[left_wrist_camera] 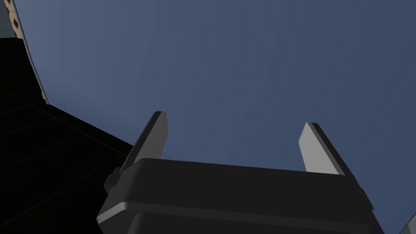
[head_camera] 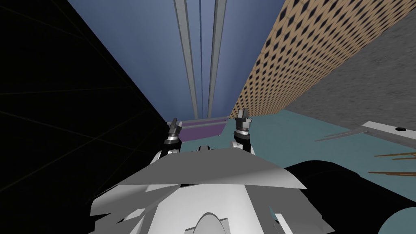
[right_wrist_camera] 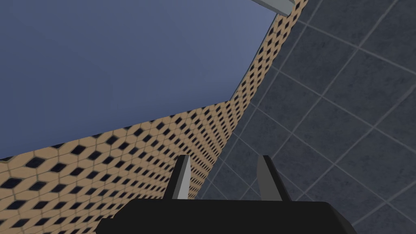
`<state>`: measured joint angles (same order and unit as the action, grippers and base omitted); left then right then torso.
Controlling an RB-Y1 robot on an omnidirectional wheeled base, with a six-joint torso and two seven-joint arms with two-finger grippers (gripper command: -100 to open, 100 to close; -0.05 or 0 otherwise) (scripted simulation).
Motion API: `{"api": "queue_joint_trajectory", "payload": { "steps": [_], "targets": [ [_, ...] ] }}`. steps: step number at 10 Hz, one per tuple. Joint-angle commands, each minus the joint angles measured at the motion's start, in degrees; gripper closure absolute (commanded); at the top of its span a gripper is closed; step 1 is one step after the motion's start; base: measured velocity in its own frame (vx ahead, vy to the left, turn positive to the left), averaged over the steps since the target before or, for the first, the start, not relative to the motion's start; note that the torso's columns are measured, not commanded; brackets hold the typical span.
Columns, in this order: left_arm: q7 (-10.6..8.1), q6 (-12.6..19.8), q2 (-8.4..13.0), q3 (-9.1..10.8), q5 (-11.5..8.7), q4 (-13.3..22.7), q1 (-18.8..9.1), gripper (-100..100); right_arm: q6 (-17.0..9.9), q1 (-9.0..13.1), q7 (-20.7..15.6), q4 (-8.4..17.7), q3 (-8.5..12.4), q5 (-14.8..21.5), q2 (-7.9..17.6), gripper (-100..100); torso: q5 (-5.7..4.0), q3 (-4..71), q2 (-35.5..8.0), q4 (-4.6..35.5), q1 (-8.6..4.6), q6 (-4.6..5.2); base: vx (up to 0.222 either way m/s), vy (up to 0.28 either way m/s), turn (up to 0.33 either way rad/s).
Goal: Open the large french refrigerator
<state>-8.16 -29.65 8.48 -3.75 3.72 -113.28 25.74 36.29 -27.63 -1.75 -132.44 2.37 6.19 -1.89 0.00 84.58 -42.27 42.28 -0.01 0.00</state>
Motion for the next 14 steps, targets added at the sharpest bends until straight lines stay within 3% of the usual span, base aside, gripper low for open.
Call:
{"api": "queue_joint_trajectory", "payload": {
  "steps": [1,6,14],
  "targets": [
    [0.12,-2.85,0.79,-0.19,-0.28,4.06,-1.01,-100,0.0,0.0,0.0,0.0,0.0,0.0,0.0,0,0.0,0.0,0.0,0.0,0.0,0.0,0.071,-0.09,-0.044],
    [0.59,-9.17,1.2,-0.74,-0.78,12.92,-3.34,-100,0.0,0.0,0.0,0.0,0.0,0.0,0.0,0,0.0,0.02,0.03,-0.01,0.0,0.0,0.075,-0.092,-0.043],
    [1.08,-15.88,0.88,-1.32,-1.31,23.58,-5.77,-100,0.0,0.0,0.0,0.0,0.0,0.0,0.0,0,-0.01,-0.02,-0.05,0.01,0.01,-0.01,0.059,-0.062,-0.028]
  ]
}}
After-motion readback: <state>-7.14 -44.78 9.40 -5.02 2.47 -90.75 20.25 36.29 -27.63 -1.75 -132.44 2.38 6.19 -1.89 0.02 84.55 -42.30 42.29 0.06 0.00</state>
